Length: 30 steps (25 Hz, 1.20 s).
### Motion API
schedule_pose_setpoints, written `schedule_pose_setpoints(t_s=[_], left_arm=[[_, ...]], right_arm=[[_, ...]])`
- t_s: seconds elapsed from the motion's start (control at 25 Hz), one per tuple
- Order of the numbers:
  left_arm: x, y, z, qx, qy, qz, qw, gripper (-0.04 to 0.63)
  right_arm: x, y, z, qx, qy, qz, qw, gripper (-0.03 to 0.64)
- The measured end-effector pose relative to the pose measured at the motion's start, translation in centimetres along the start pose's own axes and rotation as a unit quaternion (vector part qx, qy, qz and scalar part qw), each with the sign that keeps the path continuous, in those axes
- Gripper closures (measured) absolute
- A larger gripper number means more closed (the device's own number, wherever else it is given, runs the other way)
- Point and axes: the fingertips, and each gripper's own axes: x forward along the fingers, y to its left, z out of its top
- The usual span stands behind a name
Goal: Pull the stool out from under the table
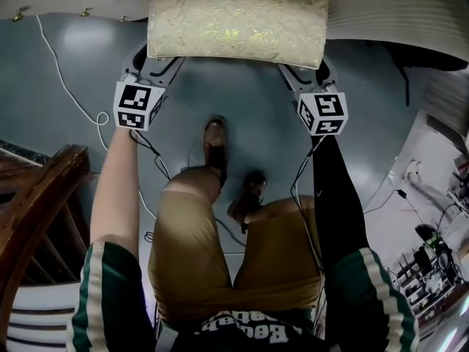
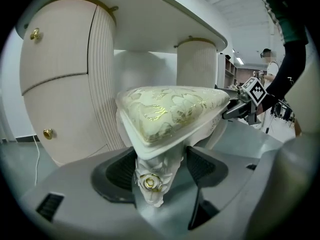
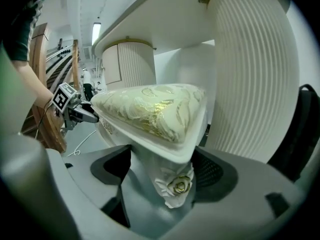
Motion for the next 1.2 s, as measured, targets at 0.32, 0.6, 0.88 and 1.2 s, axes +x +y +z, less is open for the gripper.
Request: schedule_pose_setpoints(t_s=[0.32,0.6,0.88,1.2], left_arm=[[-0.6,-0.3,0.6,0.010,0.046,0.005,0.9989,0.259],[-4.1,-4.1,-1.9,-0.001,0.064,0.009,0.9979,0.272],[-7.3,-6.4,-3.2,-0.012,0.079,0.007,0.9968,0.282],[-11.3,-10.9,-6.3,-0.031,0.105,0.007,0.9940,0.292]], right_arm=[[-1.0,0.6,-0.2,0.015,0.036,-0.010,0.999,0.219],[-4.9,3.0,-3.6,0.019,0.071,-0.017,0.997,0.227],[-8.1,5.3,-5.6,0.029,0.089,-0.018,0.995,0.233],[-12.2,7.6,-9.2,0.020,0.123,-0.016,0.992,0.238]])
